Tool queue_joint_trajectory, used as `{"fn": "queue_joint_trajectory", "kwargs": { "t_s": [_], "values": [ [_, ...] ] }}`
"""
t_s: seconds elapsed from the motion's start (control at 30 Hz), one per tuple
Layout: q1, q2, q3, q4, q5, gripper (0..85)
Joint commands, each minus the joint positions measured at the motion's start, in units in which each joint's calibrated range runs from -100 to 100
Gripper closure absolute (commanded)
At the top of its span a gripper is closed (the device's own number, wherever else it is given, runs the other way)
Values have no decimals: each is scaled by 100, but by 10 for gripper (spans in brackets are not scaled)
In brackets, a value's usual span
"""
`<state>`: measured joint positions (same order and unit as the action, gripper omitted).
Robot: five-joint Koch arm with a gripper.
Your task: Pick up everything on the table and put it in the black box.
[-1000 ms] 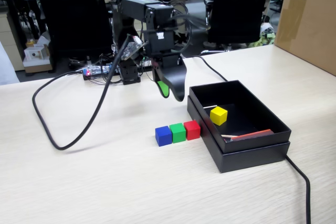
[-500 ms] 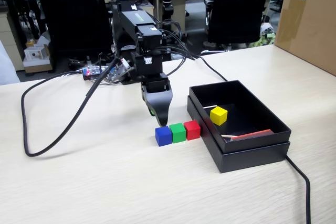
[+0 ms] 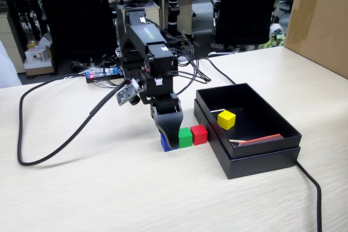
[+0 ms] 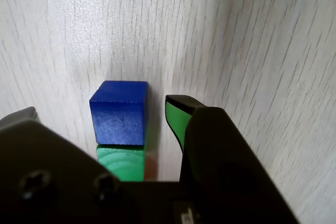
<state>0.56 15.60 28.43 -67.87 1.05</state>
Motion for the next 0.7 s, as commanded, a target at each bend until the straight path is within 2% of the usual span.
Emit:
{"fn": "queue_joint_trajectory", "kwargs": {
  "t_s": [0.0, 0.17, 0.23, 0.3, 0.43, 0.67],
  "values": [
    [0, -28, 475, 78, 0, 412],
    [0, 167, 484, 78, -5, 447],
    [0, 282, 593, 78, -5, 529],
    [-5, 385, 729, 78, -20, 650],
    [-20, 442, 883, 78, -29, 763],
    [-117, -476, 747, 78, -54, 763]
  ]
}}
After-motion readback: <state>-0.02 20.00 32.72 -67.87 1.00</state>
